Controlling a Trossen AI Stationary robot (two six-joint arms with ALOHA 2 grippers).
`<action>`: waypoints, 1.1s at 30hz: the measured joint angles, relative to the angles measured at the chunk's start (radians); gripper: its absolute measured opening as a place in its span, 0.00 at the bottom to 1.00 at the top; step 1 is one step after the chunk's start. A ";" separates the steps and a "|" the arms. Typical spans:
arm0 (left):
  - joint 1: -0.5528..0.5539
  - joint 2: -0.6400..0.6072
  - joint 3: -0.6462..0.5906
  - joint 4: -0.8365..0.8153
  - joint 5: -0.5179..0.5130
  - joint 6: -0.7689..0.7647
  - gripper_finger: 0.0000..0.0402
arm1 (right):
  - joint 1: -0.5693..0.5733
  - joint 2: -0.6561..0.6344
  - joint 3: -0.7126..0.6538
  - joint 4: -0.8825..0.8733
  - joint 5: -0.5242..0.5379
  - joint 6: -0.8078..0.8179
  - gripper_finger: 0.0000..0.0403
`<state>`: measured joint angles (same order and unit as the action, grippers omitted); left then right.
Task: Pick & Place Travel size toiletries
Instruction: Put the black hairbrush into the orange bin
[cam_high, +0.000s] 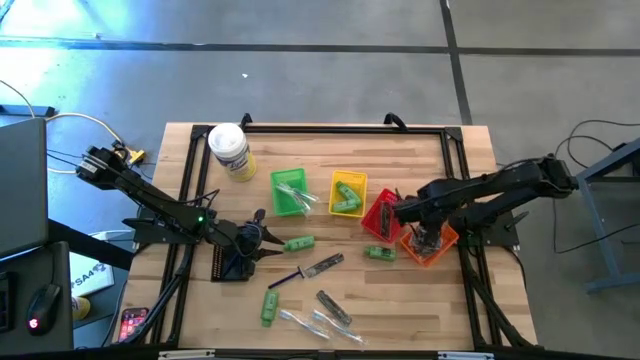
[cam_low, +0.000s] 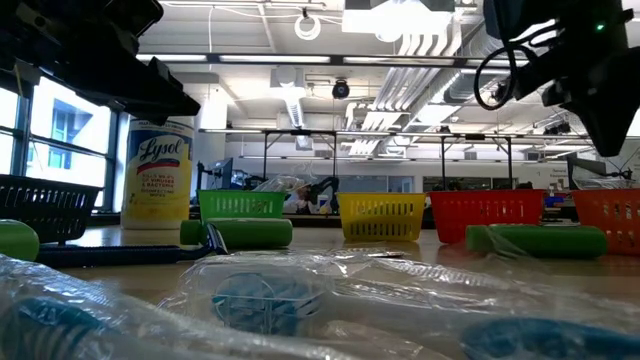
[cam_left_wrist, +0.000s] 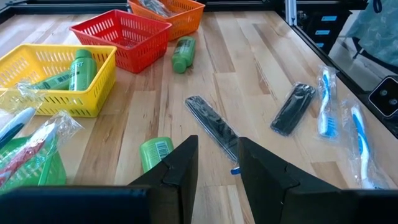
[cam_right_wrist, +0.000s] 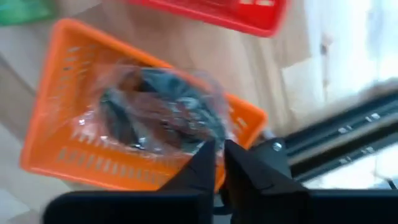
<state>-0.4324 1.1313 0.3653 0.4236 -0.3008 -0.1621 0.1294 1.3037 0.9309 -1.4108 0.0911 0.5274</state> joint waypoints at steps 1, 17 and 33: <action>0.000 0.000 0.000 0.000 0.000 0.000 0.28 | 0.016 0.005 -0.006 0.020 -0.014 0.000 0.04; 0.000 0.000 0.000 0.000 0.000 -0.027 0.28 | 0.021 0.085 -0.148 0.188 -0.075 -0.044 0.01; 0.000 0.000 0.000 0.000 0.000 -0.028 0.28 | 0.019 0.089 -0.180 0.167 -0.151 -0.028 0.01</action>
<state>-0.4323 1.1313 0.3653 0.4236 -0.3008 -0.1905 0.1486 1.3930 0.7509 -1.2437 -0.0599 0.4997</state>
